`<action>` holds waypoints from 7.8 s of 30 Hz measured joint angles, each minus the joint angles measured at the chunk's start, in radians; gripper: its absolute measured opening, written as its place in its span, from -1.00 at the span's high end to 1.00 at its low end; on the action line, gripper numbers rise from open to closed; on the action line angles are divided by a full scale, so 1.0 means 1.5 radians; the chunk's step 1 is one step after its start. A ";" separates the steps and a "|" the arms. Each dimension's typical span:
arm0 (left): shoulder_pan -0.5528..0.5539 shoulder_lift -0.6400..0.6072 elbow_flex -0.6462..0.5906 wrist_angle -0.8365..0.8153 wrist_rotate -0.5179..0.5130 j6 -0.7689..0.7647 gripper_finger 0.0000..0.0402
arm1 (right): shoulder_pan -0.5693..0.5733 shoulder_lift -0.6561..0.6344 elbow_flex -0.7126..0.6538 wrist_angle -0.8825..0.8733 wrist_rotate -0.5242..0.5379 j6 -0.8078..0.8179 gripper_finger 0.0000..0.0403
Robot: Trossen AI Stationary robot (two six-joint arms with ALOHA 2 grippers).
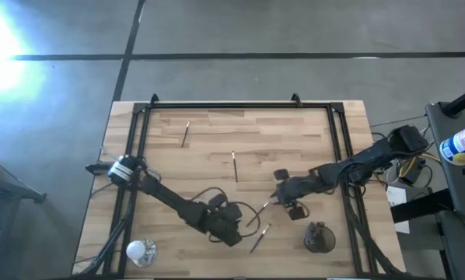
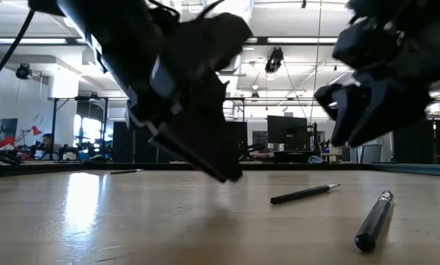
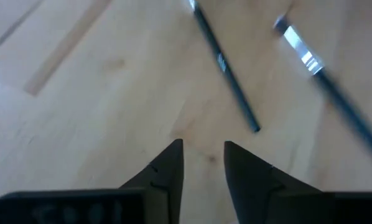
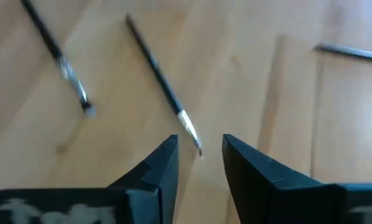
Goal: Sort items
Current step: Put the liner brush into the wire basket, then put the eyeshadow brush into the wire basket
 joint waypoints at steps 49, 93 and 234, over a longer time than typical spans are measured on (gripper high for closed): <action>0.075 -0.135 -0.218 0.246 0.209 -0.124 0.34 | -0.020 0.156 0.209 -0.209 -0.028 -0.074 0.85; 0.121 -0.135 -0.205 0.216 0.310 -0.096 0.34 | -0.008 0.184 0.251 -0.182 0.002 -0.144 0.96; 0.397 -0.459 -0.286 -0.077 -0.038 0.176 0.99 | 0.397 -0.147 0.205 -0.336 0.329 0.436 0.96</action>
